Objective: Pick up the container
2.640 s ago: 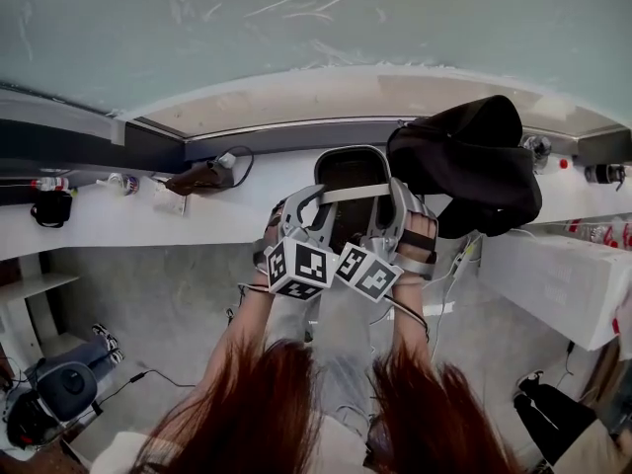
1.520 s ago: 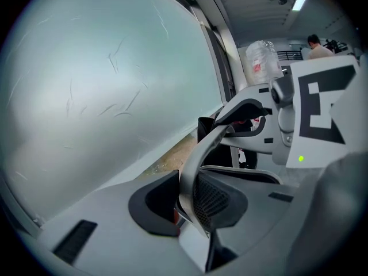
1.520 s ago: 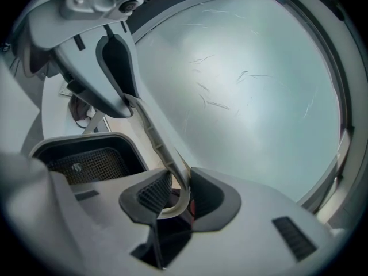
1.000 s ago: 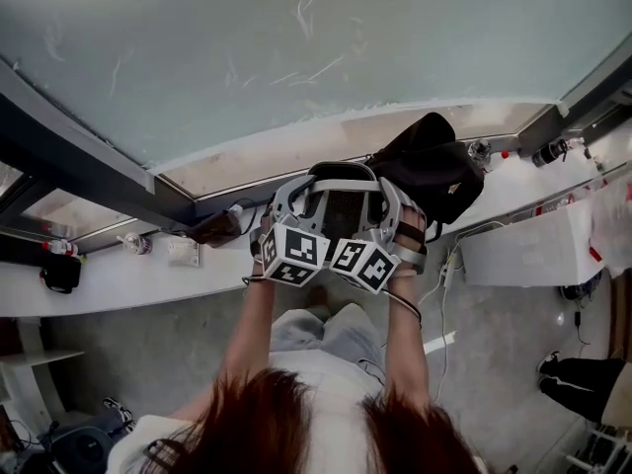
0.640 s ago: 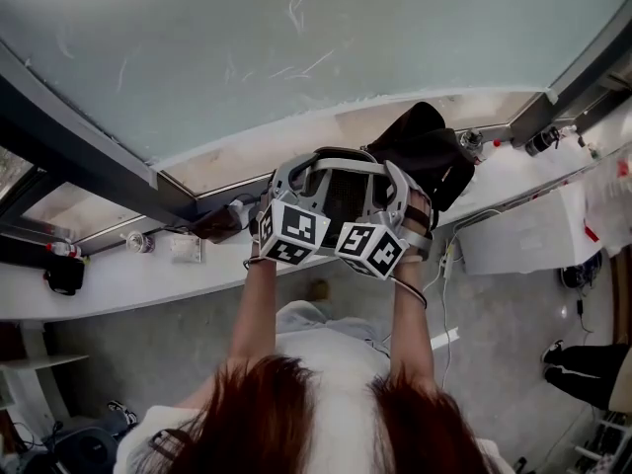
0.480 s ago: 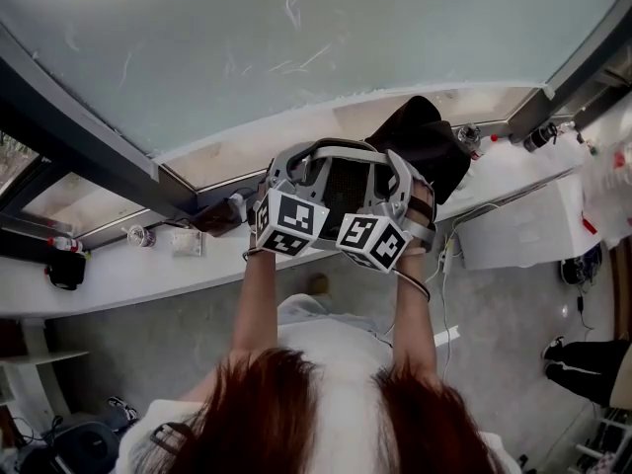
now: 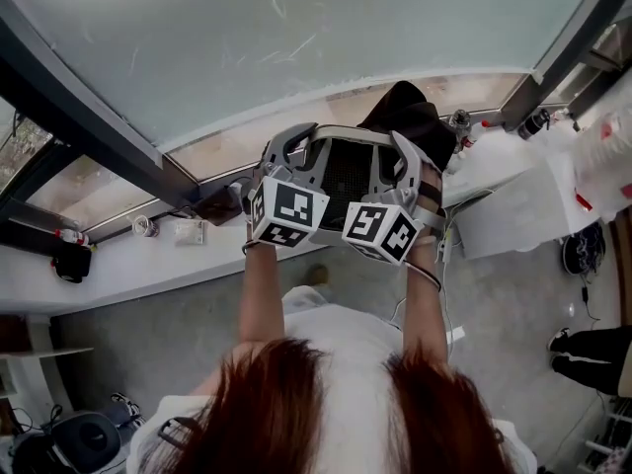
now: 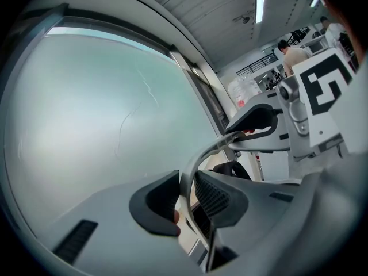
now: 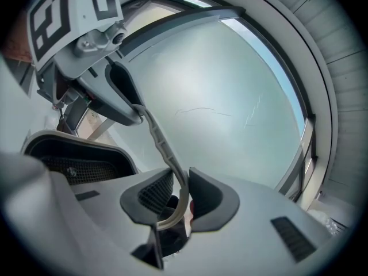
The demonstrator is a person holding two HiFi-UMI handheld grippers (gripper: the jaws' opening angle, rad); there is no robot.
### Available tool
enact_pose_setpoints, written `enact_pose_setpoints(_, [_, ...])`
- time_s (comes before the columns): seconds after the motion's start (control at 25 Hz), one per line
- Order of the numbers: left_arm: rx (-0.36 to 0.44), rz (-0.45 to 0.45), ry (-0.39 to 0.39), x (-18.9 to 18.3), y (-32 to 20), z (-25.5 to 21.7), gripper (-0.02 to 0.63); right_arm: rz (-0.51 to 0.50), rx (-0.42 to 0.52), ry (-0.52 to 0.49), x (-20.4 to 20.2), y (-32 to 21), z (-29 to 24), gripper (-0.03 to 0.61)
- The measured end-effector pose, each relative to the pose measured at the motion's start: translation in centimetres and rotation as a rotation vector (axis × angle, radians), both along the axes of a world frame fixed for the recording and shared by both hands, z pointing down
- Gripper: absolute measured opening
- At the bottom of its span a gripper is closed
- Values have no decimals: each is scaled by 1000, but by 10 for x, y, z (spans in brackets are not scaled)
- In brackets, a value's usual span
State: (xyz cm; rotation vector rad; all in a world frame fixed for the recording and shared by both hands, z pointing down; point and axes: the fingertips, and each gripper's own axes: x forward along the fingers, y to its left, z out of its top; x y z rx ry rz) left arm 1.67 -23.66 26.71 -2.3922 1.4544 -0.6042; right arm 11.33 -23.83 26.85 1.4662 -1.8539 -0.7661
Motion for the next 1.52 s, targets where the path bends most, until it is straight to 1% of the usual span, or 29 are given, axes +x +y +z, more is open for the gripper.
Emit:
enact_pose_setpoints(0.36, [75, -33, -14, 24, 53, -38, 91, -51, 56, -27, 25, 51, -34, 98])
enact_pose_setpoints(0.64, [106, -64, -14, 42, 97, -48, 91, -88, 67, -33, 42, 94, -49, 97])
enact_pose_setpoints(0.88, [133, -81, -33, 60, 131, -58, 89, -106, 109, -51, 59, 126, -58, 97])
enact_pose_setpoints(1.08, [133, -80, -55, 69, 146, -65, 89, -111, 117, -57, 67, 143, -65, 97])
enact_pose_setpoints(1.24, [152, -73, -60, 74, 156, -73, 87, -102, 149, -69, 73, 152, -74, 97])
enact_pose_setpoints(1.4, [167, -72, -83, 74, 164, -78, 86, -103, 164, -81, 73, 160, -79, 98])
enact_pose_setpoints(1.52, [183, -70, -84, 72, 170, -81, 86, -102, 164, -86, 71, 166, -81, 98])
